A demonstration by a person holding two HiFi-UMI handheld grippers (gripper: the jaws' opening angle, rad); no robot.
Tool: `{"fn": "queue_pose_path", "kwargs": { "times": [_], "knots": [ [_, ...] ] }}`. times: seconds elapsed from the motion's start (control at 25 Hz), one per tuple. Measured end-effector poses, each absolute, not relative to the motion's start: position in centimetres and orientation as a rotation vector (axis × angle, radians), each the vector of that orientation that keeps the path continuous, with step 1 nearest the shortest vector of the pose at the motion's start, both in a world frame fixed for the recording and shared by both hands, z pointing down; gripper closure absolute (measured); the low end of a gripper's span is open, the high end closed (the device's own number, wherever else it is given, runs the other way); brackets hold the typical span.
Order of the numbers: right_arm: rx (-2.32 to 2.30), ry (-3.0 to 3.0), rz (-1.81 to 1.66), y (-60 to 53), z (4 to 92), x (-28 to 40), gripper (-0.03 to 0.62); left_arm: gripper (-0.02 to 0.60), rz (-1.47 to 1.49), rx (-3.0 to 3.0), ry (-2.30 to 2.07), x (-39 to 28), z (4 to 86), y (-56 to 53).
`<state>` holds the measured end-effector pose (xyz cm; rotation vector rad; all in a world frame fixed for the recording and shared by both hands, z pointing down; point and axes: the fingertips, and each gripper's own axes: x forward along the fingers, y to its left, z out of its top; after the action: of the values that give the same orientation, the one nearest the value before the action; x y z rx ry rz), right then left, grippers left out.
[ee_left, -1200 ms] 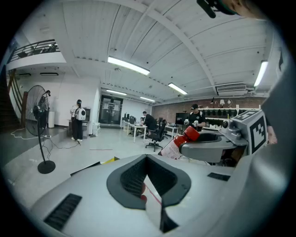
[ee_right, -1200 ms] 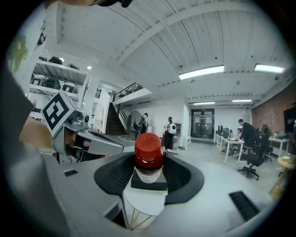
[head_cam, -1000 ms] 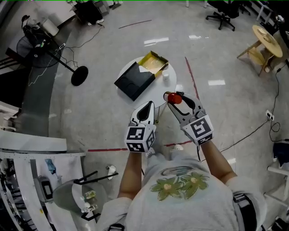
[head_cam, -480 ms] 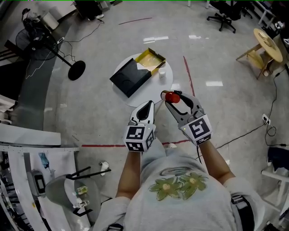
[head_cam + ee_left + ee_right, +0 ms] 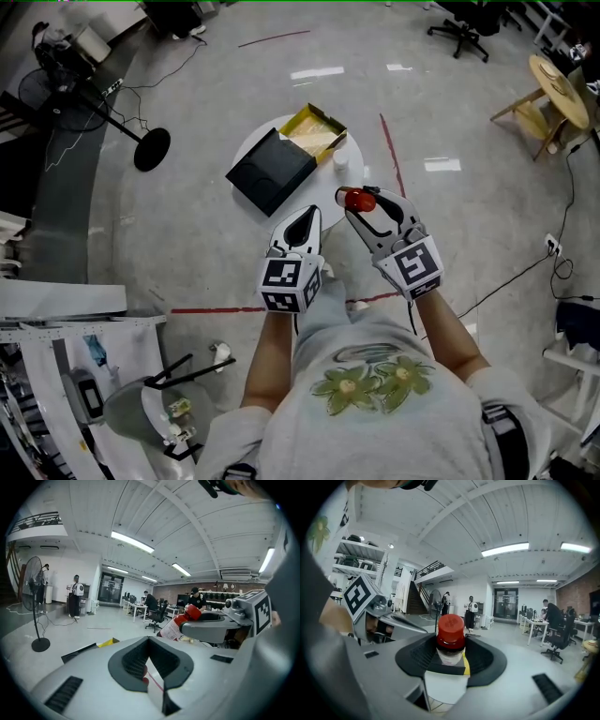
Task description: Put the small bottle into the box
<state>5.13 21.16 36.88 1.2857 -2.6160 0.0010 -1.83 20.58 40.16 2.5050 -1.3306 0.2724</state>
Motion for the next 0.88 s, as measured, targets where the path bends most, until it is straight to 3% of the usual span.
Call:
{"fn": "queue_pose_path", "kwargs": {
  "times": [0.88],
  "knots": [
    [1.424,-2.521,0.052,5.0,37.8,2.0,0.393,0.58,0.292,2.535,-1.193,-6.0,41.9,4.2]
  ]
}}
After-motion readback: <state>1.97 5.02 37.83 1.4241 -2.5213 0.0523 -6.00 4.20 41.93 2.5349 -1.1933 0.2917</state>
